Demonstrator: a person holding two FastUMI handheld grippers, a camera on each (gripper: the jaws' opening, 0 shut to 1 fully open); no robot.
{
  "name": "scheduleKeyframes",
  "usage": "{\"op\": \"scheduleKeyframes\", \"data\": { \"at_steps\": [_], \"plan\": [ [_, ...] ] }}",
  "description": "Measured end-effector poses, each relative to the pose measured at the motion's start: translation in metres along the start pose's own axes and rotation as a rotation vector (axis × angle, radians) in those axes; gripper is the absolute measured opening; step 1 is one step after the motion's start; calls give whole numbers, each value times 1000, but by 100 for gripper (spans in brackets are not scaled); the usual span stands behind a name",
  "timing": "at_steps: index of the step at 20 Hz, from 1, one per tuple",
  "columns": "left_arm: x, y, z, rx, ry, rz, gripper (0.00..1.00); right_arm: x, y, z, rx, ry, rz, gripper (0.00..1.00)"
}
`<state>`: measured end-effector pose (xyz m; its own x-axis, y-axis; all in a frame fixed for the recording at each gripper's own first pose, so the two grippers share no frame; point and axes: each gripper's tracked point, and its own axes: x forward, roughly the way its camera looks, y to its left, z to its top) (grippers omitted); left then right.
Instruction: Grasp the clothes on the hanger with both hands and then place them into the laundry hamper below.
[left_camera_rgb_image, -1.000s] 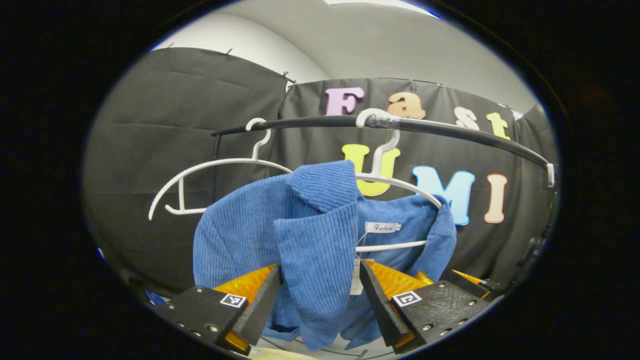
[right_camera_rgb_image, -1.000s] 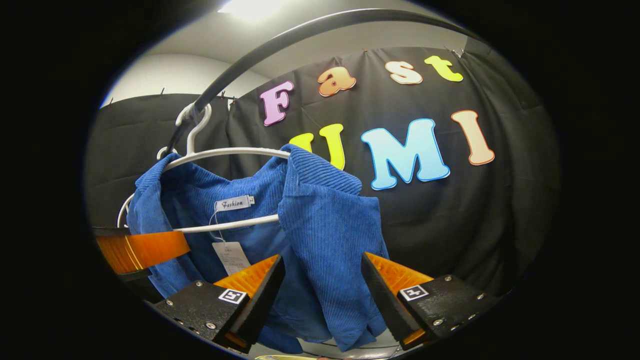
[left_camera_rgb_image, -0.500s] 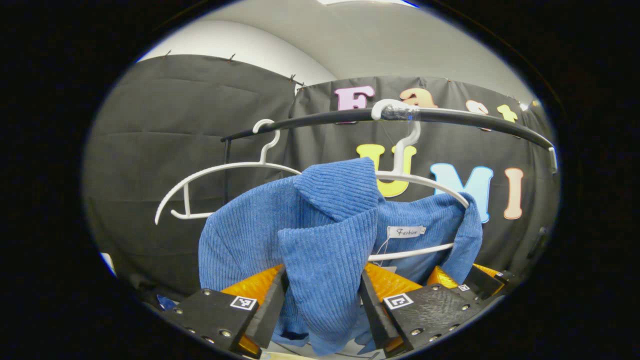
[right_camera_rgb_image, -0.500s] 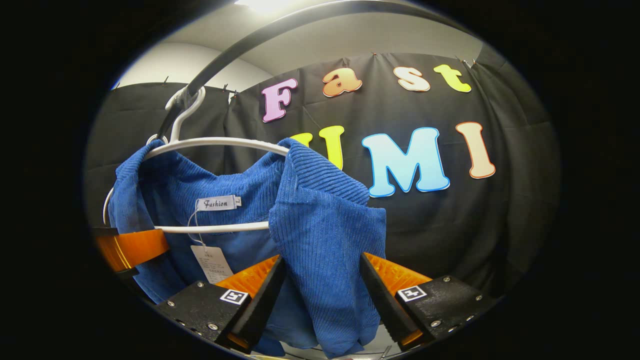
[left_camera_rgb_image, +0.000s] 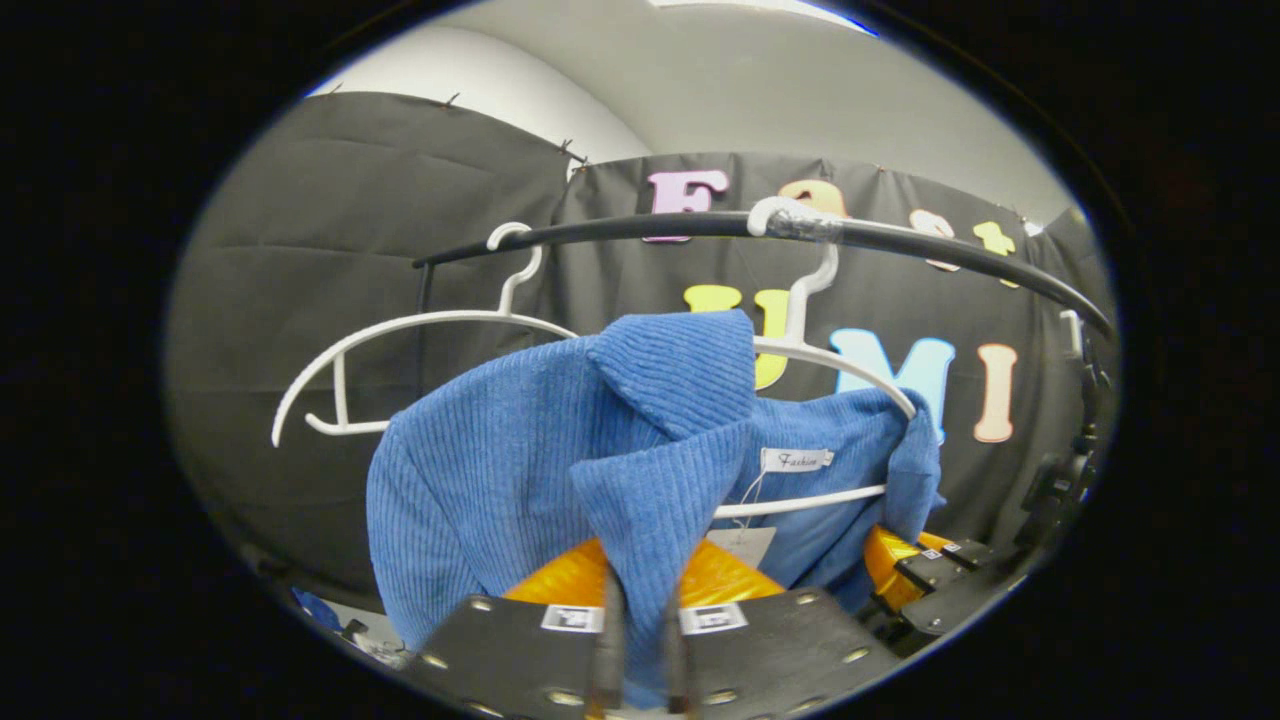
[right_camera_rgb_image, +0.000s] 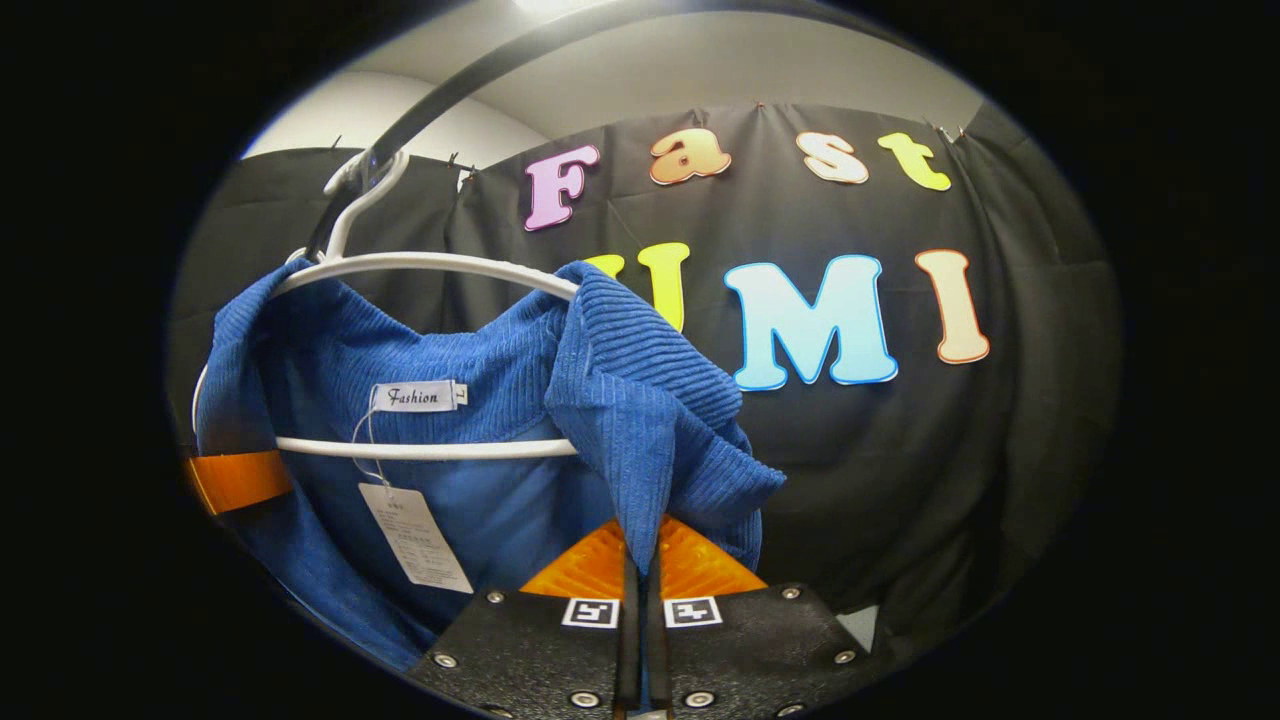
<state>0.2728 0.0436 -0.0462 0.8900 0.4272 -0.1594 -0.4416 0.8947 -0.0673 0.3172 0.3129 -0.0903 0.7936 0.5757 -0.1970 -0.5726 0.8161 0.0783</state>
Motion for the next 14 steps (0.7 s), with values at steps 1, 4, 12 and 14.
{"op": "scheduleKeyframes", "data": {
  "at_steps": [1, 4, 12, 14],
  "plan": [
    [-2, -6, -3, -18, 10, -46, 9, 2, 0, -1, 5, 0, 8, 1],
    [-6, -4, 2, -68, 3, -121, 2, -1, -7, 4, -2, -2, -9, 0],
    [-31, 17, 41, -115, -46, -226, 2, -12, -10, 25, -35, -38, -90, 0],
    [-37, 29, 56, -116, -74, -224, 2, -19, -16, 30, -51, -49, -109, 0]
  ]
}}
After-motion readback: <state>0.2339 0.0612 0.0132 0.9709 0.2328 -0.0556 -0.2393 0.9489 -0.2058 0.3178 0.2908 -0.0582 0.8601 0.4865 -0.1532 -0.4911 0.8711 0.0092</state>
